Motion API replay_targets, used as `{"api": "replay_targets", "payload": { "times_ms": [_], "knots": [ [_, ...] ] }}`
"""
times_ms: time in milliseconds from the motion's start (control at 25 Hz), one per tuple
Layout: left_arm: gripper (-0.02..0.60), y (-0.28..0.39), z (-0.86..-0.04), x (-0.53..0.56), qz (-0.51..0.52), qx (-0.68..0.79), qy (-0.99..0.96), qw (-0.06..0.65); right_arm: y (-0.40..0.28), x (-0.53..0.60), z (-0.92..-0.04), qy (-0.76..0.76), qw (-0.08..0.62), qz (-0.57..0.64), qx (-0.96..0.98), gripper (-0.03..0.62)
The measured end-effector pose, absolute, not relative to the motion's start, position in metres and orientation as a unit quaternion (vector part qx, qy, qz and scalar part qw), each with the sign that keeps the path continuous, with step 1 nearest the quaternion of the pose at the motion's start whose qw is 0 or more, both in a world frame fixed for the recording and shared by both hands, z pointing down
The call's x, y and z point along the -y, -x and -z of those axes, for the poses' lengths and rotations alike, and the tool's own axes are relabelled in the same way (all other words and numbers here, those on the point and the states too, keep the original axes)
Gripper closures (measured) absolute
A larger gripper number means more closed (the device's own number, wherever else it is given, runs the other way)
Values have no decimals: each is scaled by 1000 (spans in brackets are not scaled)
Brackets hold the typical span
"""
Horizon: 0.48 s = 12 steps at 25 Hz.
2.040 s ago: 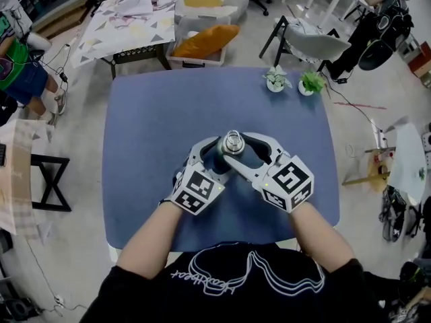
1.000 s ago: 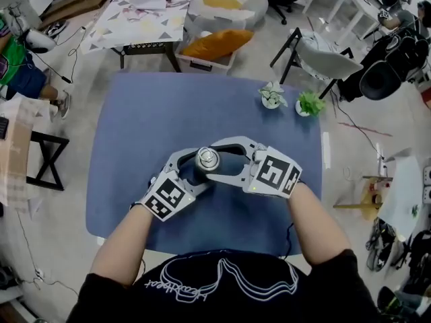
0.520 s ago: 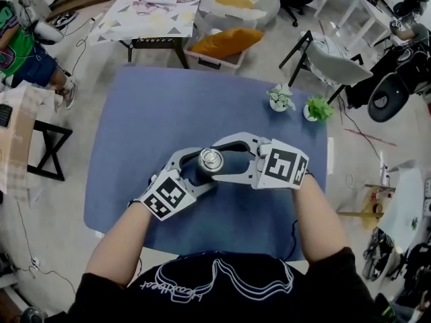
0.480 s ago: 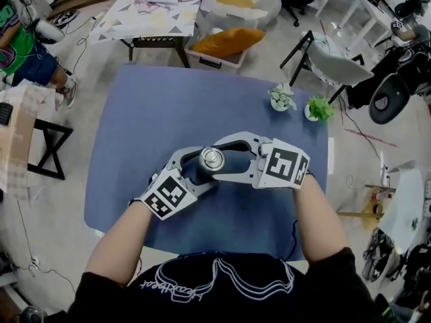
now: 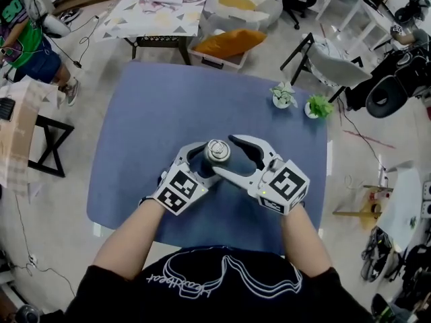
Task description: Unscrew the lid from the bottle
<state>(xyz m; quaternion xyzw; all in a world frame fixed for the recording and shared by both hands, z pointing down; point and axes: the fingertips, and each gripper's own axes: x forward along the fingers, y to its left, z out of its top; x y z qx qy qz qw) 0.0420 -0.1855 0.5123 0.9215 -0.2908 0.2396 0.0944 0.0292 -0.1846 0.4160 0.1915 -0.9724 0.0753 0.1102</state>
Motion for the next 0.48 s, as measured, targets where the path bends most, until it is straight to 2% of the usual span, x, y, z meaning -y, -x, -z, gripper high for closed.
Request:
{"api": "replay_targets", "payload": {
  "times_ms": [360, 480],
  "knots": [
    [233, -39, -513, 187, -229, 370, -893, 119, -26, 185, -428, -296, 125, -66, 945, 289],
    [233, -39, -515, 186, -227, 383, -887, 123, -26, 186, -433, -317, 128, -63, 938, 319]
  ]
}}
